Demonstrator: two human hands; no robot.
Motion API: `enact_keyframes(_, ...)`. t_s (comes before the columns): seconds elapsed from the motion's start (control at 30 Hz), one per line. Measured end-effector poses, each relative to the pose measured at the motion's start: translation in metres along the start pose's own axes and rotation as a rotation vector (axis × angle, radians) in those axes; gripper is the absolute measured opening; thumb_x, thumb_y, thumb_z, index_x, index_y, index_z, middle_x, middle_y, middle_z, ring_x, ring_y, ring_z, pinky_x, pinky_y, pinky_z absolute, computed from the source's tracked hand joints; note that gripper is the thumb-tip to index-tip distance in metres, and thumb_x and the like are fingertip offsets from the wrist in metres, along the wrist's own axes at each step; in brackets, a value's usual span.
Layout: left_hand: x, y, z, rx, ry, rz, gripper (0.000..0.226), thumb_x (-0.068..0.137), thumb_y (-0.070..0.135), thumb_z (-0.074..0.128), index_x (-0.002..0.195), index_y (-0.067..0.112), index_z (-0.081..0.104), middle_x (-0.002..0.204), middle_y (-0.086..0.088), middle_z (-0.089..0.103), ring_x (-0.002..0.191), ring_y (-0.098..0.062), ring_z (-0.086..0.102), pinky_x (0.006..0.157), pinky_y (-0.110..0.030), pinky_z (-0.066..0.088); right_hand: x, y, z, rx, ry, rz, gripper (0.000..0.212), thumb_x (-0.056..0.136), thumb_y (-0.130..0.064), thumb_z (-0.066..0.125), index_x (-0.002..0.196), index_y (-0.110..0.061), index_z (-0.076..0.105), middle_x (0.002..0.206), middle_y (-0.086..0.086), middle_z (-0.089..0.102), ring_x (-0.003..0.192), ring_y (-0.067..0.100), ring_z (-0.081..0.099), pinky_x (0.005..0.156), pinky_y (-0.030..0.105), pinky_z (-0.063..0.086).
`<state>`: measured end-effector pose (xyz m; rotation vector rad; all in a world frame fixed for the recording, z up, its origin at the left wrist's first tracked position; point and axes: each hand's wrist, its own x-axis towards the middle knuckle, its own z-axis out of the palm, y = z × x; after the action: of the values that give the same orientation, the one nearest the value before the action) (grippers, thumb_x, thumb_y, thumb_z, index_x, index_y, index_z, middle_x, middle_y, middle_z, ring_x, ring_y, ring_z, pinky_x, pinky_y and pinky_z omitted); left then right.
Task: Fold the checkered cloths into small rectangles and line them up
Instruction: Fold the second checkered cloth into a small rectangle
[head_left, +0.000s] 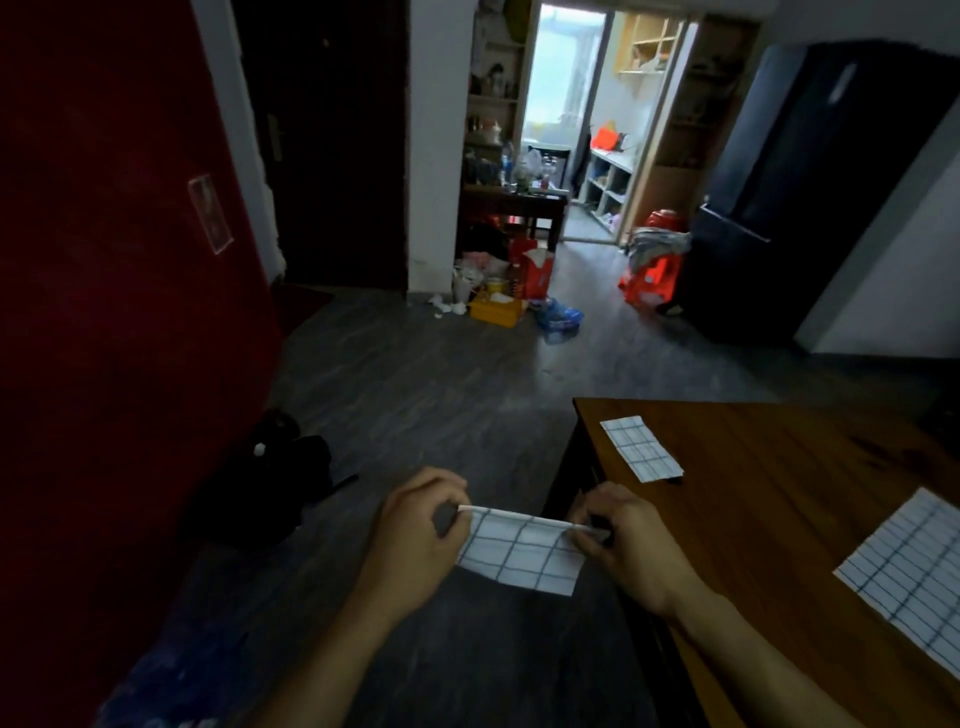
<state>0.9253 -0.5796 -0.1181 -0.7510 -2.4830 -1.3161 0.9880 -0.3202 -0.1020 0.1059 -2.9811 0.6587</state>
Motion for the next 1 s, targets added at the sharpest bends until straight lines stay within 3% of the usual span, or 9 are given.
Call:
enact_keyframes(0.17, 0.053, -0.038, 0.003, -0.011, -0.08, 0.038, 0.013, 0.082, 0.016, 0.069, 0.075, 0.025, 0.061, 0.099, 0.018, 0.06, 0.094, -0.001, 0.059, 0.081, -0.022, 0.048, 0.048, -0.012, 0.014, 0.04, 0.051, 0.03, 0.001, 0.088, -0.036, 0.064, 0.088, -0.036, 0.064, 0.102, -0.019, 0.052, 0.099, -0.002, 0.049, 0.085, 0.019, 0.045)
enact_keyframes(0.27, 0.087, -0.059, 0.018, -0.007, -0.131, 0.064, 0.012, 0.079, 0.022, 0.066, 0.077, 0.031, 0.058, 0.098, 0.02, 0.059, 0.093, -0.001, 0.059, 0.079, -0.021, 0.048, 0.078, -0.004, 0.027, 0.062, 0.081, 0.054, 0.006, 0.089, -0.035, 0.063, 0.092, -0.031, 0.067, 0.106, -0.018, 0.052, 0.101, -0.001, 0.049, 0.087, 0.02, 0.046)
enact_keyframes(0.53, 0.217, -0.108, 0.086, 0.031, -0.291, 0.111, 0.015, 0.081, 0.024, 0.069, 0.075, 0.029, 0.056, 0.102, 0.02, 0.059, 0.098, 0.0, 0.059, 0.081, -0.022, 0.048, 0.194, 0.071, 0.045, 0.137, 0.109, 0.068, 0.008, 0.09, -0.035, 0.061, 0.095, -0.032, 0.066, 0.109, -0.016, 0.051, 0.101, 0.0, 0.047, 0.089, 0.024, 0.045)
enact_keyframes(0.8, 0.351, -0.108, 0.136, 0.138, -0.385, 0.298, 0.016, 0.08, 0.026, 0.069, 0.076, 0.029, 0.054, 0.102, 0.021, 0.054, 0.097, 0.0, 0.049, 0.079, -0.029, 0.049, 0.296, 0.127, 0.021, 0.181, 0.227, 0.081, 0.011, 0.09, -0.033, 0.062, 0.094, -0.025, 0.068, 0.104, -0.011, 0.056, 0.097, 0.001, 0.049, 0.085, 0.022, 0.044)
enact_keyframes(1.0, 0.434, -0.134, 0.177, 0.071, -0.478, 0.336, 0.014, 0.079, 0.034, 0.072, 0.082, 0.028, 0.059, 0.106, 0.021, 0.055, 0.102, 0.002, 0.045, 0.086, -0.011, 0.036, 0.35, 0.172, 0.003, 0.176, 0.32, 0.186, 0.004, 0.089, -0.03, 0.064, 0.088, -0.033, 0.062, 0.095, -0.02, 0.049, 0.093, -0.001, 0.049, 0.079, 0.02, 0.043)
